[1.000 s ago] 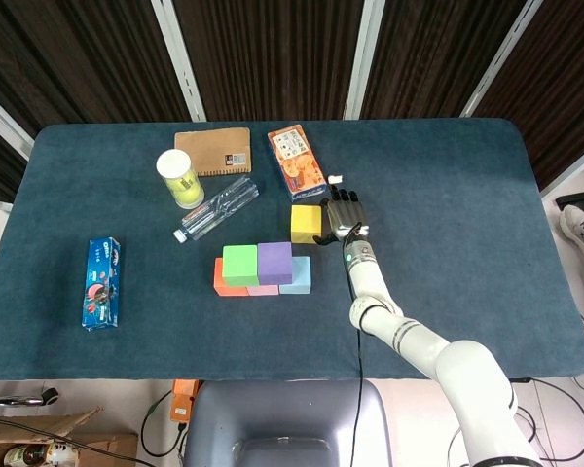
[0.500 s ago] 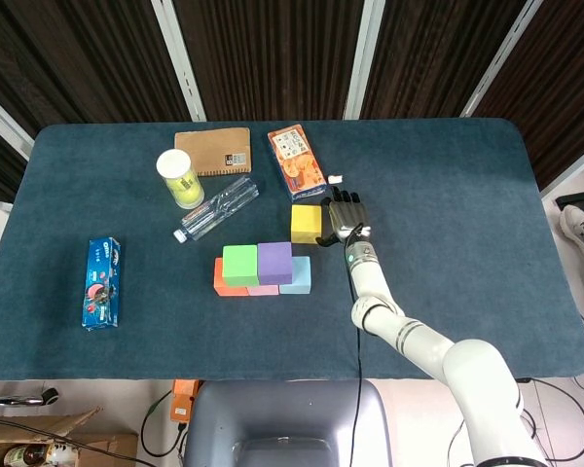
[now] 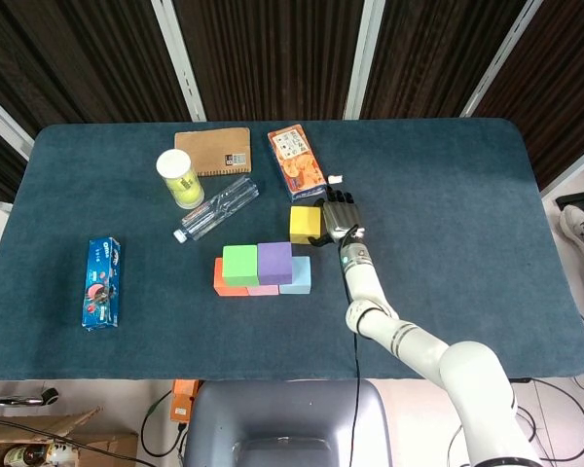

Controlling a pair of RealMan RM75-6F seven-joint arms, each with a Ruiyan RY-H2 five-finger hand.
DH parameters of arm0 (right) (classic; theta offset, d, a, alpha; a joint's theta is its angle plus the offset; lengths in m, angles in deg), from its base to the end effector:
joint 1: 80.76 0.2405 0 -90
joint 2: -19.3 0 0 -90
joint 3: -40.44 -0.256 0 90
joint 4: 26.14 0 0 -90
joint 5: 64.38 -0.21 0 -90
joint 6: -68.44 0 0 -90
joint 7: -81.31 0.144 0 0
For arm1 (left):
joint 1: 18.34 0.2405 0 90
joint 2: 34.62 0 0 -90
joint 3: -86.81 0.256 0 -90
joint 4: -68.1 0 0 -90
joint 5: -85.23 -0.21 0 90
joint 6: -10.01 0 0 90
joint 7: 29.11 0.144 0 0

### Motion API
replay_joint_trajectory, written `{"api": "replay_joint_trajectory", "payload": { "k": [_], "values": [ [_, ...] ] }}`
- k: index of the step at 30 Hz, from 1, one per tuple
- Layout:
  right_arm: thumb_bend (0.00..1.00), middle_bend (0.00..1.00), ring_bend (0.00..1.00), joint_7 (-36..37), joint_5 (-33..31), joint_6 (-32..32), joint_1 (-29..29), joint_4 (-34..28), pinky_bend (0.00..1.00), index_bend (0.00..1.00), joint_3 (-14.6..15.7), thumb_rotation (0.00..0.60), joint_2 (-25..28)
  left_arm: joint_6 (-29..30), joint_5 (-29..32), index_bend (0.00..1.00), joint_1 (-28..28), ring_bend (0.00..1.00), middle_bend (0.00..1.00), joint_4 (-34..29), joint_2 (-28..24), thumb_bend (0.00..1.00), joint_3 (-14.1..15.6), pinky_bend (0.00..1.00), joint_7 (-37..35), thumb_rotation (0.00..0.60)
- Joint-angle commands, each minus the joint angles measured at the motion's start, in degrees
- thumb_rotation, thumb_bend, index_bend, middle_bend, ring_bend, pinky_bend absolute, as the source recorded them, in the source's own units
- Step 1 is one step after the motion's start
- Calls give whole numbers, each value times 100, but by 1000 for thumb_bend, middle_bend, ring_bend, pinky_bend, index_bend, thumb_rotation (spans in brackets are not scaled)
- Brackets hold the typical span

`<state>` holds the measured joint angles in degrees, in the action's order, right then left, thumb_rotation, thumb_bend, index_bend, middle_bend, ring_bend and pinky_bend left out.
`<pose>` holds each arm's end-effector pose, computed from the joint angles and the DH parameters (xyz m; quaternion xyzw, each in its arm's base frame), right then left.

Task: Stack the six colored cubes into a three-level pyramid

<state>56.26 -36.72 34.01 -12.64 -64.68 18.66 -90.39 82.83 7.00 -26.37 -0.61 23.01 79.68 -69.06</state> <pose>-0.0966 -0.4825 -0.0641 0.6514 -0.4944 0.3151 0.4815 -0.3996 0.2196 0.2661 -0.4845 -0.4739 -0.4266 0.5989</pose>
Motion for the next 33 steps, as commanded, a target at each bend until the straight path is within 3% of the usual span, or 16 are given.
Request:
{"api": "replay_joint_trajectory", "payload": {
  "k": [1,4,7,13,24,33],
  "values": [
    [171,0,0,154,136,-9,-22,112,0,406,-77,549,-83,-5,-6,212,1,64,182,16,7,41,7,51,-2,467],
    [172,0,0,281,285,-75,-44,193,0,447,-126,593,-134,-26,-3,211,5,63,183,34,17,40,21,51,20,468],
    [171,0,0,416,461,-181,-89,160,0,452,-178,600,-97,-4,-2,211,19,64,183,25,21,41,22,51,37,468],
    [171,0,0,716,662,-494,-374,-614,0,451,-379,600,412,56,-5,211,49,64,182,-1,10,40,18,51,62,466],
    [171,0,0,773,258,-1237,-1231,-3930,0,468,-731,600,2378,202,-22,211,126,63,183,-149,-41,40,27,51,216,467],
    [171,0,0,96,-1020,-1905,-1096,-6013,0,457,-774,600,3555,392,-56,211,258,64,183,-229,-16,47,77,51,348,464]
  ]
}}
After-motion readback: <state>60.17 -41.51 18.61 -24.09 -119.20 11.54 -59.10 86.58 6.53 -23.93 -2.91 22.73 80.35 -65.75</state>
